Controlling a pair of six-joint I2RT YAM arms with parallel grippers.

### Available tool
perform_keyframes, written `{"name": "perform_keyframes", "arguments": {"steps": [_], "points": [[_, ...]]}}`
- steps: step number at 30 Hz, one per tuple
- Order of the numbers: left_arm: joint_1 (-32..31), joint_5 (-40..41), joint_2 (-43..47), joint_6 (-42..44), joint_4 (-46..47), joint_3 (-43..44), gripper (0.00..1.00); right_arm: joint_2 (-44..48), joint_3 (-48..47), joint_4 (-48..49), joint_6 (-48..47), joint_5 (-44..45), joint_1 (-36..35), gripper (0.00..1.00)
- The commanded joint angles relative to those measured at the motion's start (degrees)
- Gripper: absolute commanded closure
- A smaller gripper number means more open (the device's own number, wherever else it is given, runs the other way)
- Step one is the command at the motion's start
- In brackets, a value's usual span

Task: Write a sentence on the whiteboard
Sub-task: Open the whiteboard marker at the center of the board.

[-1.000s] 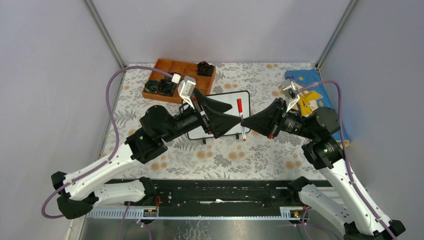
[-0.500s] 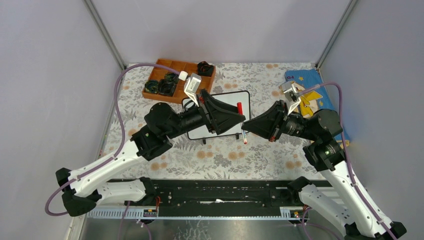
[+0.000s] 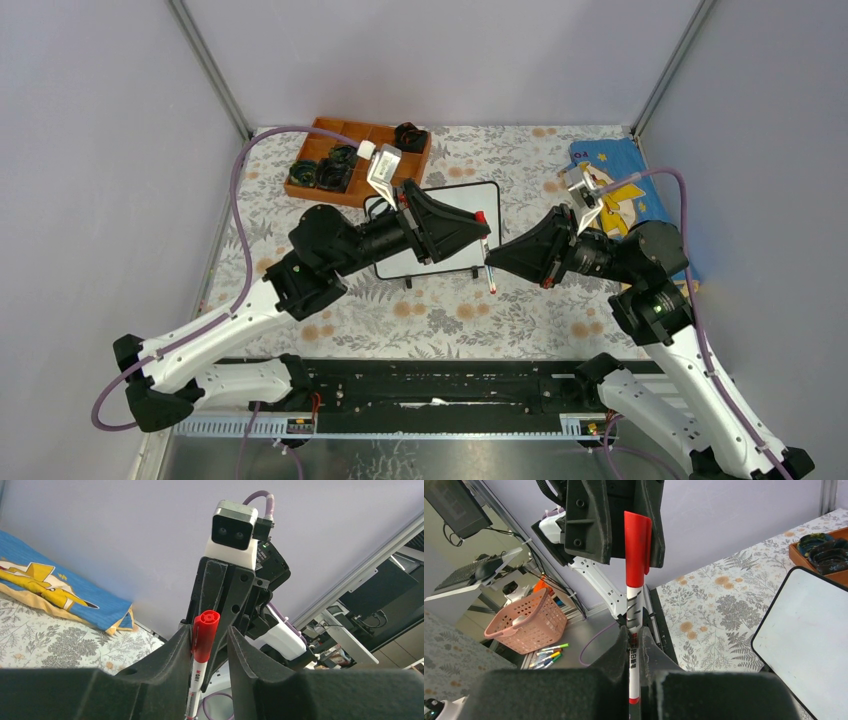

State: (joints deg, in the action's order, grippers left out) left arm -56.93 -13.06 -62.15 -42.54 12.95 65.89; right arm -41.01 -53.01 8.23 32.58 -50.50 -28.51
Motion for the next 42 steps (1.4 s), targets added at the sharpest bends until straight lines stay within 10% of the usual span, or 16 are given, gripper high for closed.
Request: {"name": "perform_keyframes", "arguments": {"steps": [1, 24, 31, 37, 42], "points": [[0.3, -0.4, 0.0, -0.8, 4.1, 0.6, 0.63, 0.8, -2.3, 0.1, -0.7, -1.3, -0.5, 1.00], [0.3, -2.0, -0.9, -1.2, 5.2, -0.1, 0.69, 0.5, -2.8, -1.2, -1.2, -1.5, -0.5, 1.00], [0.3, -1.8, -0.3, -0.9, 5.7, -0.9, 0.98, 0.8, -2.5, -1.0, -0.8, -0.6, -0.5, 1.00], [0.3, 1.4, 2.4, -1.3, 6.1, -3.5, 1.00, 1.8, 0.2, 4.8, 7.1, 1.4, -0.5, 0.27], [0.3, 5.7, 6.5, -2.8, 7.7, -7.9, 1.00, 0.9, 4.3, 15.3, 16.8, 0.2, -0.8, 0.19]]}}
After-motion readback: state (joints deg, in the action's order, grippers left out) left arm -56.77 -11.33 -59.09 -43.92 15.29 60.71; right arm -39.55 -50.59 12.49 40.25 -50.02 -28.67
